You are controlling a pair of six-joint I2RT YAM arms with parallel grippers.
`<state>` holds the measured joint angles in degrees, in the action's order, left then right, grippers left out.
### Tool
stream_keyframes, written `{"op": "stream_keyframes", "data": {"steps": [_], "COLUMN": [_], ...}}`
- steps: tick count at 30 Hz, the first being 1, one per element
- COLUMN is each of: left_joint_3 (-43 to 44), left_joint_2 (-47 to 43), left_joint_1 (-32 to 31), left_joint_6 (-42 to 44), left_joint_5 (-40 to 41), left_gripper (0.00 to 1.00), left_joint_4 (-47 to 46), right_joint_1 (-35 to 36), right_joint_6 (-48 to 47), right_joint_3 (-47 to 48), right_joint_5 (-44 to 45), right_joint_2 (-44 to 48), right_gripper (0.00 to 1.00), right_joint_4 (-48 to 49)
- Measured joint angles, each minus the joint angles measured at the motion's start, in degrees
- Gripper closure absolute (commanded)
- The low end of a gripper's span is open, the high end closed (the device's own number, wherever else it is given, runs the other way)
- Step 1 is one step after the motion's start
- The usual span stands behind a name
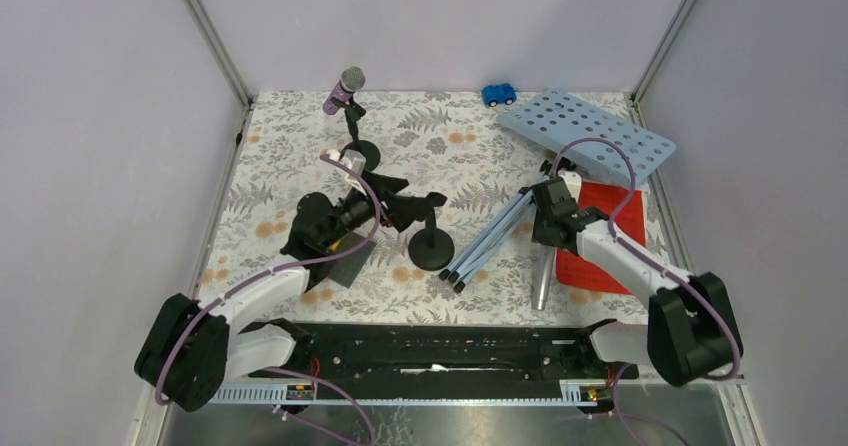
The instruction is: Pack up the instrument practice props
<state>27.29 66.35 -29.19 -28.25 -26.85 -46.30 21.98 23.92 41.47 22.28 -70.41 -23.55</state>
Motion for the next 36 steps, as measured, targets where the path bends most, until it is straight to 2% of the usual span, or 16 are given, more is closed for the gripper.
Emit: {"op": "stream_keyframes", "data": {"steps": [4, 5, 7, 10, 12, 17, 22, 29, 33, 36], "left_joint_3": [-0.02, -0.02, -0.02, 0.00, 0.46, 4.07, 11.13, 16.44, 17.55, 17.99], "left_joint_2": [-5.73, -7.58, -11.04, -15.96, -18.47, -20.55, -18.53, -16.52, -18.80, -22.12], "left_joint_1": [0.00, 0.00, 0.02, 0.00, 0.00, 0.02, 0.00, 0.02, 0.00, 0.00], "left_joint_6": [-3.45, -4.46, -6.01, -7.61, -8.17, -8.04, -7.37, -5.38, -2.34, 0.22], "left_joint_5": [5.05, 6.56, 9.49, 14.25, 17.75, 24.00, 28.11, 30.62, 30.23, 29.46], "left_gripper": [0.01, 0.01, 0.01, 0.01, 0.01, 0.01, 0.01, 0.01, 0.01, 0.01], "left_joint_4": [4.31, 6.10, 9.60, 16.33, 22.23, 36.26, 50.16, 63.60, 68.59, 70.79], "right_joint_1": [-0.87, -0.94, -1.05, -1.20, -1.29, -1.36, -1.38, -1.44, -1.49, -1.53], "right_joint_6": [-0.02, -0.04, -0.09, -0.02, -0.04, -0.13, -0.28, -3.41, -7.13, -8.72], "right_joint_3": [-0.24, -0.24, -0.07, 0.31, 0.70, 2.34, 3.04, 3.02, 0.33, -4.52], "right_joint_5": [-2.60, -3.17, -4.00, -5.31, -5.90, -6.58, -6.58, -9.97, -20.59, -29.64], "right_joint_2": [-6.38, -7.85, -10.51, -12.94, -13.27, -13.44, -10.34, 10.86, 22.64, 27.80], "right_gripper": [0.81, 0.71, 0.41, 0.24, 0.17, 0.12, 0.10, 0.09, 0.11, 0.11], "right_joint_4": [2.08, 2.54, 3.06, 3.32, 3.39, 3.30, 1.62, 0.79, 6.91, 14.36]}}
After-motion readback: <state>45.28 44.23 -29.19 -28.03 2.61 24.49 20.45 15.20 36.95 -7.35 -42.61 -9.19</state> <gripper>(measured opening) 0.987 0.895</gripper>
